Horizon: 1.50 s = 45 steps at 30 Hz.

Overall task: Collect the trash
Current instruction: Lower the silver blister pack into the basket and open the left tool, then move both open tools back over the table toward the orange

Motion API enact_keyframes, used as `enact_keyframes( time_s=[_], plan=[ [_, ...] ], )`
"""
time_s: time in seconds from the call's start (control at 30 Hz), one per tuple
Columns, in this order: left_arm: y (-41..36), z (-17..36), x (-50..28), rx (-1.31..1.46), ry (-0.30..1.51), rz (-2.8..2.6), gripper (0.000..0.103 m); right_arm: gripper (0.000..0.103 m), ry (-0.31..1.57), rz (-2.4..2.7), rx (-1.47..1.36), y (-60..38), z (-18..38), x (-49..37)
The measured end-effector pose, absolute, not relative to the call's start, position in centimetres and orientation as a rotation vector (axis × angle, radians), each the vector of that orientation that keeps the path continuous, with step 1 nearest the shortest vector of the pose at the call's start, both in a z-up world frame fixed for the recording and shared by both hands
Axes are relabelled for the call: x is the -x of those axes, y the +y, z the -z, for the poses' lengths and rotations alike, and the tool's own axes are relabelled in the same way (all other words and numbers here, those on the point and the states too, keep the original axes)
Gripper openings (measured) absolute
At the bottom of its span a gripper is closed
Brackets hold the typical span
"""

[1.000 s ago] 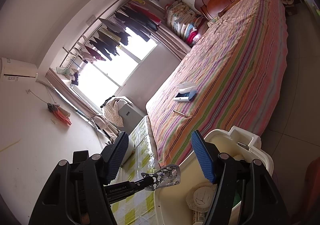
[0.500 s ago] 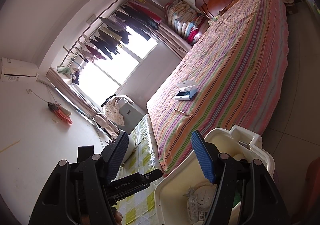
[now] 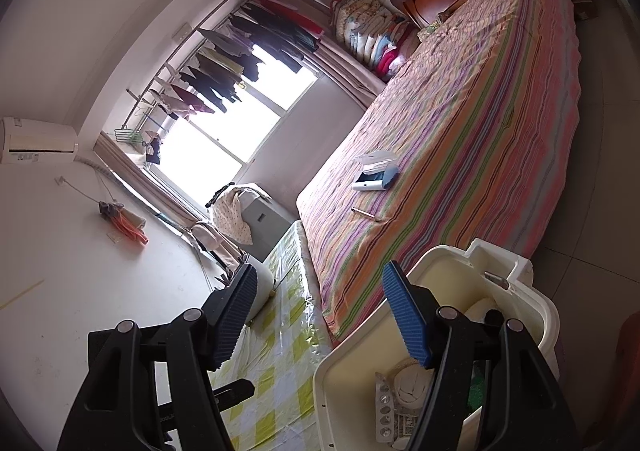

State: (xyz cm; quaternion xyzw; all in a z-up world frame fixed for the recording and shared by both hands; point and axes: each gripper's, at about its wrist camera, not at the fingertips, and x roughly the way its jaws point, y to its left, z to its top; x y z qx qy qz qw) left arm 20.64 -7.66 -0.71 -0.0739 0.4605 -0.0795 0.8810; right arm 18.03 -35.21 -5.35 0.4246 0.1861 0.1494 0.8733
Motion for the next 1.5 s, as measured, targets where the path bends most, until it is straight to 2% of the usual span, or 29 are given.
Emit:
enact_keyframes(
  time_s=[0.37, 0.63, 0.93, 1.5],
  plan=[
    [-0.4, 0.7, -10.4, 0.334, 0.901, 0.122, 0.077, 0.064, 0.402, -0.326, -0.880, -34.6, 5.2, -18.3],
    [6.4, -0.3, -5.7, 0.427, 0.834, -0.028, 0.077, 0.064, 0.432, -0.387, -0.833, -31.9, 4.5, -18.9],
    [12.1, -2.9, -2.4, 0.469, 0.742, -0.168, 0.078, 0.064, 0.456, -0.448, -0.786, -28.5, 3.7, -19.0],
    [18.7, -3.1, -0.3, 0.570, 0.694, -0.227, 0.079, 0.064, 0.486, -0.530, -0.709, -23.3, 2.4, -19.0]
  ],
)
